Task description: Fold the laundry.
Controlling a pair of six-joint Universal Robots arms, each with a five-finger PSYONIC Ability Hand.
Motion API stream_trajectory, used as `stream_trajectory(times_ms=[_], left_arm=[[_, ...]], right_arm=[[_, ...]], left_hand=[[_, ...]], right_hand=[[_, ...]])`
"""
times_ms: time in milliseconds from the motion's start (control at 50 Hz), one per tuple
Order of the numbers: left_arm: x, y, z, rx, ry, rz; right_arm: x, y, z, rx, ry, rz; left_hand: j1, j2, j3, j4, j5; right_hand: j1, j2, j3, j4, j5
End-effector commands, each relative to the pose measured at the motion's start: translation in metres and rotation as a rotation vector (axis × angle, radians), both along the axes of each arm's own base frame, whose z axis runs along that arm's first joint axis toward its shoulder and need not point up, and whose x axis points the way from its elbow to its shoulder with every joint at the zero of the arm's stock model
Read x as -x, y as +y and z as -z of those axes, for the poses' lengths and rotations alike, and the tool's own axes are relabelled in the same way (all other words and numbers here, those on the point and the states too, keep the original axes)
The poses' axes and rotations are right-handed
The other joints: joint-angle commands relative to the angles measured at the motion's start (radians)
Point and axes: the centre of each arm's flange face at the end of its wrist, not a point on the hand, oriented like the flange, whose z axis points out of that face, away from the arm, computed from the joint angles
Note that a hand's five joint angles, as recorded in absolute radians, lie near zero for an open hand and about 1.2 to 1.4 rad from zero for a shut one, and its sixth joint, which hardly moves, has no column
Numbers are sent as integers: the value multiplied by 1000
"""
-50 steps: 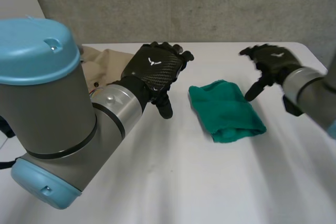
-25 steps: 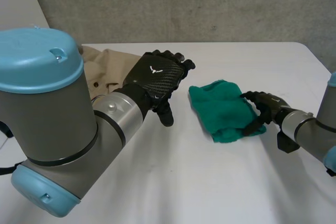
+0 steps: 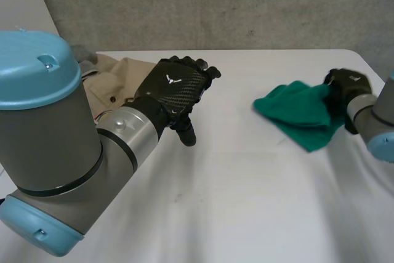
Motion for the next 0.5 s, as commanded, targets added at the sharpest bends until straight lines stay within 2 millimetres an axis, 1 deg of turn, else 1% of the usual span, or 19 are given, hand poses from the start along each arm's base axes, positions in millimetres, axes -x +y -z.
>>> stream_trajectory(times_ms=[20, 60, 80, 100, 120, 160, 180, 260, 380, 440, 460, 500], left_arm=[[1, 0, -5, 12, 12, 4], [2, 0, -5, 13, 13, 4], [2, 0, -5, 16, 13, 4], [2, 0, -5, 17, 12, 5], [2, 0, -5, 18, 11, 5], [1, -1, -4, 15, 9, 3], [2, -1, -4, 17, 10, 3], [2, -2, -4, 18, 10, 5], [4, -1, -4, 21, 13, 16], [5, 0, -5, 26, 18, 20], [5, 0, -5, 26, 18, 22], [6, 0, -6, 27, 19, 22]], right_arm=[[54, -62, 0, 91, 13, 219], [65, -70, 2, 97, 12, 258], [75, -78, 5, 107, 9, 287], [79, -80, 5, 113, 6, 298], [88, -85, 8, 121, 1, 320], [96, -89, 11, 126, -5, 336], [104, -91, 16, 126, -14, 352], [113, -92, 19, 123, -26, 367], [124, -93, 17, 127, -35, 396], [125, -92, 16, 122, -34, 387], [122, -91, 16, 108, -36, 363], [118, -88, 17, 88, -41, 325]], left_hand=[[-26, -26, -31, -26, -49], [-26, -26, -31, -26, -49], [-26, -26, -31, -26, -49], [-26, -26, -31, -26, -49], [-26, -26, -31, -26, -49], [-26, -26, -31, -26, -49], [-26, -26, -31, -26, -49], [-26, -26, -31, -26, -49], [-26, -26, -31, -26, -49], [-26, -26, -31, -26, -49], [-26, -26, -31, -26, -49], [-26, -26, -31, -26, -49]], right_hand=[[350, 251, 232, 203, 267], [350, 251, 232, 203, 267], [350, 251, 232, 203, 267], [350, 251, 232, 203, 267], [350, 251, 232, 203, 267], [350, 251, 232, 203, 267], [350, 251, 232, 203, 267], [350, 251, 232, 203, 267], [350, 251, 232, 203, 267], [350, 251, 232, 203, 267], [15, -83, -103, -131, -68], [-578, -677, -696, -725, -661]])
